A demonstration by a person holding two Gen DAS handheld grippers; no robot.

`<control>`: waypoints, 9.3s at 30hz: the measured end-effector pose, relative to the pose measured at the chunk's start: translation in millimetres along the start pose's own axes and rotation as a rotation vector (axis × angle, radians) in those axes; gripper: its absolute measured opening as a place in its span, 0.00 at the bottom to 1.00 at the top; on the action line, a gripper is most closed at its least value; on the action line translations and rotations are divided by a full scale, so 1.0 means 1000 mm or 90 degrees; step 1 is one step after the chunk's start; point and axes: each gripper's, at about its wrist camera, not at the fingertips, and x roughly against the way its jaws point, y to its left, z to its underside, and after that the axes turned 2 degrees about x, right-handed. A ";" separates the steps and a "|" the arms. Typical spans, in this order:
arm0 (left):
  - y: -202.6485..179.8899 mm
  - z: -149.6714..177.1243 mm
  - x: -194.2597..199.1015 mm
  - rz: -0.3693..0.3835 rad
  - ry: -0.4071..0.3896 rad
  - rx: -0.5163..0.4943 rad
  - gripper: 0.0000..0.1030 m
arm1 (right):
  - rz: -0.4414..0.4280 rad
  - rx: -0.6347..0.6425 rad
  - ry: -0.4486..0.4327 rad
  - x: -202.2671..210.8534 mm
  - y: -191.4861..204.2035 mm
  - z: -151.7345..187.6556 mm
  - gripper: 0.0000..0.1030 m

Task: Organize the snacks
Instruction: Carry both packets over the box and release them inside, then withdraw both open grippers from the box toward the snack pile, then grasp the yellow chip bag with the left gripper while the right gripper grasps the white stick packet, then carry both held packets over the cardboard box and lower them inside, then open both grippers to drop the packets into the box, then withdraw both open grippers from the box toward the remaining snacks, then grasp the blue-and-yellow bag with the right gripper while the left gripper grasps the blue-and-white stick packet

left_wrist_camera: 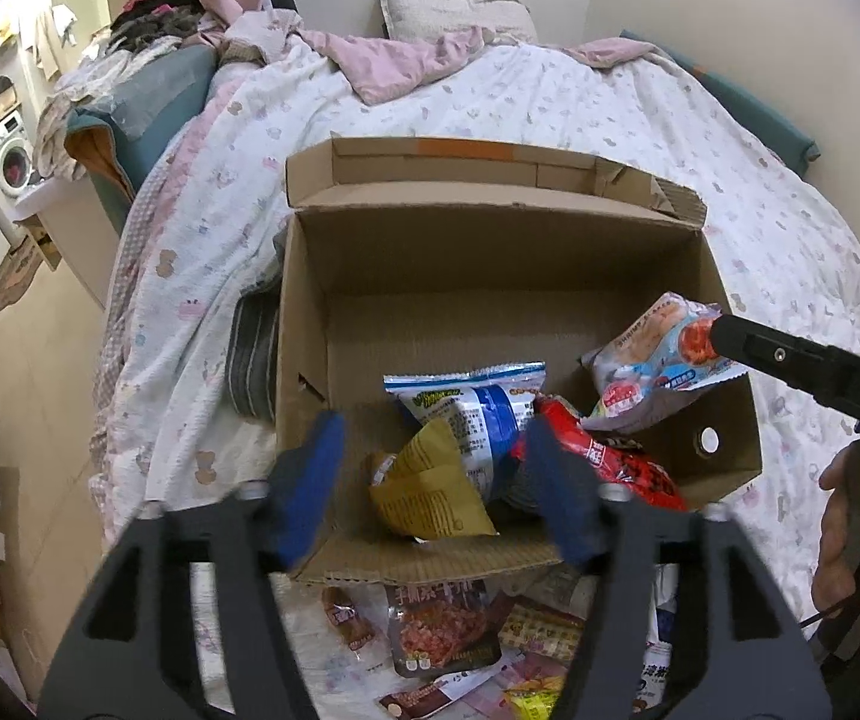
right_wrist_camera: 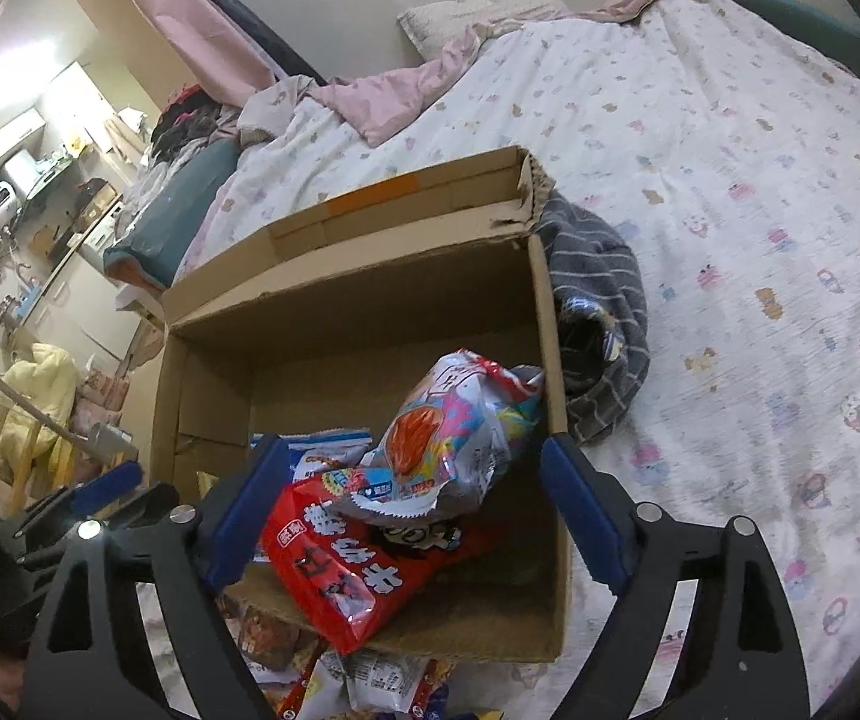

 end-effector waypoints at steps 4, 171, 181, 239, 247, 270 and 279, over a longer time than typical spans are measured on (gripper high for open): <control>0.000 -0.001 0.003 -0.001 -0.014 0.004 0.72 | 0.006 0.008 -0.013 0.003 0.000 -0.001 0.86; 0.012 -0.007 -0.028 -0.008 0.049 0.038 0.35 | 0.022 0.018 0.168 -0.068 0.007 0.021 0.16; 0.016 -0.013 -0.033 0.010 0.040 0.055 0.37 | -0.097 -0.035 0.131 -0.047 0.003 0.016 0.20; 0.019 0.064 0.053 -0.004 0.018 0.061 0.86 | -0.085 -0.079 0.049 0.072 0.002 0.087 0.77; 0.015 0.091 0.058 -0.021 0.036 0.042 0.86 | -0.063 -0.083 0.054 0.083 -0.012 0.105 0.77; 0.063 0.106 0.059 -0.024 0.062 0.130 0.86 | 0.044 0.031 0.330 -0.038 0.021 0.147 0.77; 0.087 0.115 0.050 -0.021 0.093 0.189 0.86 | -0.022 0.075 0.343 -0.023 0.031 0.153 0.32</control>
